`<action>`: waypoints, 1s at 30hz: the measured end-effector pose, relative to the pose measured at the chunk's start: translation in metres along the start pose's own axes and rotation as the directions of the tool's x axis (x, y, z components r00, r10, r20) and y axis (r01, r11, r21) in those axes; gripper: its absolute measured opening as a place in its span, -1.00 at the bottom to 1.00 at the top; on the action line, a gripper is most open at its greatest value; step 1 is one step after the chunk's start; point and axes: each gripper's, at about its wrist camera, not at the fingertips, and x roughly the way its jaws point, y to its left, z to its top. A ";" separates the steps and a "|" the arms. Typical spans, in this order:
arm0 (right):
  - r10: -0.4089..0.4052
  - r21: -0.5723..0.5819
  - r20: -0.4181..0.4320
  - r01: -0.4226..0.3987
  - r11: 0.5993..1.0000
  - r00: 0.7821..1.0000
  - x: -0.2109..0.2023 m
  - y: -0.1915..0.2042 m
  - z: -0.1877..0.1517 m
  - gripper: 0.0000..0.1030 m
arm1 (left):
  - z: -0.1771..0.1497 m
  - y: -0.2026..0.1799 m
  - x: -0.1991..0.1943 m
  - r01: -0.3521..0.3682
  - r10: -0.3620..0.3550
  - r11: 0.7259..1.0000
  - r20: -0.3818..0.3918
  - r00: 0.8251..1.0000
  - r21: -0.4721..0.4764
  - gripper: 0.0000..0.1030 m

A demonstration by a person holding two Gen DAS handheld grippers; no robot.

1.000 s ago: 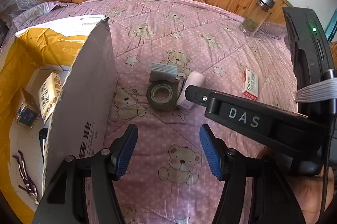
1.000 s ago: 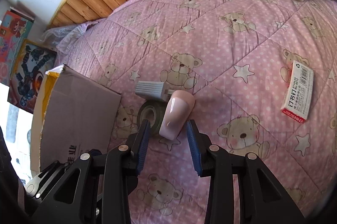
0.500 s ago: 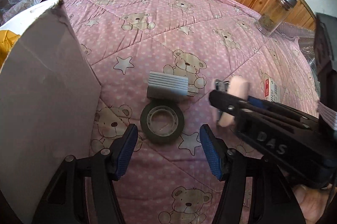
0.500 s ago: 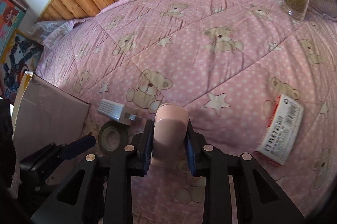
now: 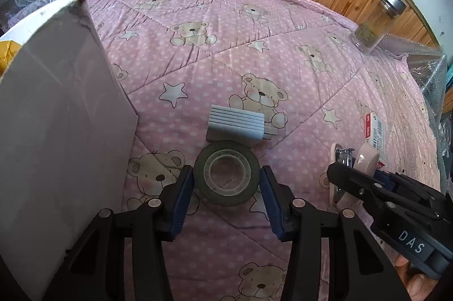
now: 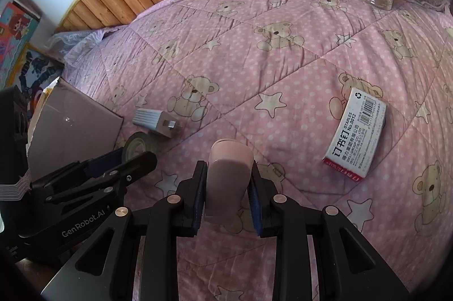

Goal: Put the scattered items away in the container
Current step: 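Carry the tape roll in the left tool and the stapler in the right tool over the box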

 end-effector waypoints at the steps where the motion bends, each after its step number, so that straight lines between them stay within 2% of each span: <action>1: 0.002 0.000 0.000 -0.002 1.000 1.000 -0.002 0.002 -0.003 -0.44 | -0.001 -0.001 -0.003 0.002 -0.002 1.000 0.002 1.000 0.004 -0.05; 15: -0.006 -0.001 0.004 0.006 1.000 1.000 -0.038 0.028 -0.050 -0.43 | -0.042 -0.014 -0.055 0.033 -0.034 0.998 0.020 0.999 0.049 -0.05; 30: -0.021 -0.023 0.051 0.022 0.999 0.998 -0.095 0.071 -0.102 -0.44 | -0.092 -0.015 -0.133 0.101 -0.108 0.992 0.086 0.990 0.075 -0.05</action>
